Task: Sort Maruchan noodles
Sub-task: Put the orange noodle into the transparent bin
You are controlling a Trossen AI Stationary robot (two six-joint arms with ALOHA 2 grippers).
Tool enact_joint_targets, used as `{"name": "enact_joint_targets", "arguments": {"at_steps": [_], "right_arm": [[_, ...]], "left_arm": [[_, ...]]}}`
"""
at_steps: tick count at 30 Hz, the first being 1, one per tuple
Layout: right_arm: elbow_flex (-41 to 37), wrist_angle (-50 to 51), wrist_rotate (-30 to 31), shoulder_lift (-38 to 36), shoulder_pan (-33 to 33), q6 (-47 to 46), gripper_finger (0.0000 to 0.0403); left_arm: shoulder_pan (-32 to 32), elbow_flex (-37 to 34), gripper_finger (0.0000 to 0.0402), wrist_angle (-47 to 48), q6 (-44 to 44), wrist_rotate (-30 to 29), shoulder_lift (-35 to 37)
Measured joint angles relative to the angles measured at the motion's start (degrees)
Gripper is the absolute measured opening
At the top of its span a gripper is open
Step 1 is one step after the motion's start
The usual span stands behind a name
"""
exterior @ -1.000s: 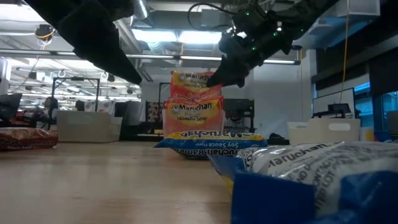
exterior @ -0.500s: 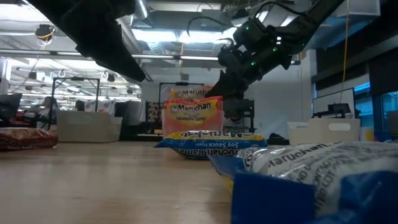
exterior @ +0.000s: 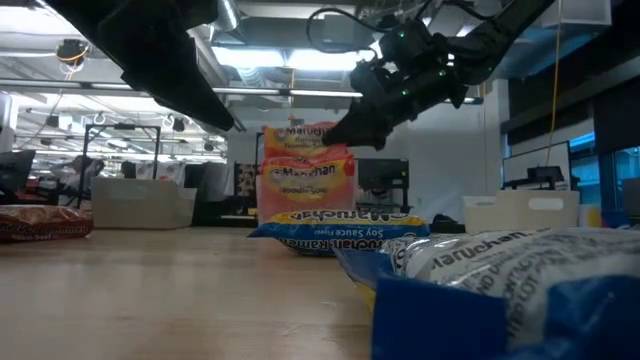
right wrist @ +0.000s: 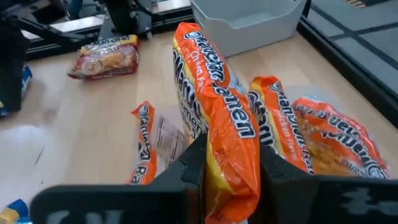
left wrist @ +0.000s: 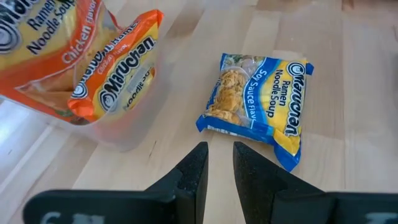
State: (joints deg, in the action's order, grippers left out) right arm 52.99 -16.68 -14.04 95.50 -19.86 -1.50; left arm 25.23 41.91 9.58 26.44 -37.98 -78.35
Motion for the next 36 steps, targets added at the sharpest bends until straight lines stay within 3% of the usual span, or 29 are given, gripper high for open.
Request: {"name": "enact_joint_targets", "arguments": {"at_steps": [12,18,22,31,36], "right_arm": [[-0.7,-1.1,0.6,0.0,0.0,1.9,0.0056],[-0.7,-3.7,-3.8,-2.6,0.0,2.2,0.0056],[-4.7,-12.4,-6.5,-2.7,0.0,2.3,0.0056],[-21.2,-43.3,0.4,-2.3,-0.9,-1.9,0.0055],[-24.2,-55.3,3.0,2.0,-0.8,-4.0,0.0055]], "left_arm": [[0.0,0.0,0.0069,0.0,0.0,0.0,0.0],[0.0,0.0,0.0069,-0.1,0.0,0.0,0.0],[0.0,0.0,0.0069,-0.1,0.0,0.0,0.0],[-0.7,0.0,0.0069,-0.3,0.0,-0.1,0.0],[-1.7,0.0,0.0069,-1.5,0.0,-0.1,0.0]]}}
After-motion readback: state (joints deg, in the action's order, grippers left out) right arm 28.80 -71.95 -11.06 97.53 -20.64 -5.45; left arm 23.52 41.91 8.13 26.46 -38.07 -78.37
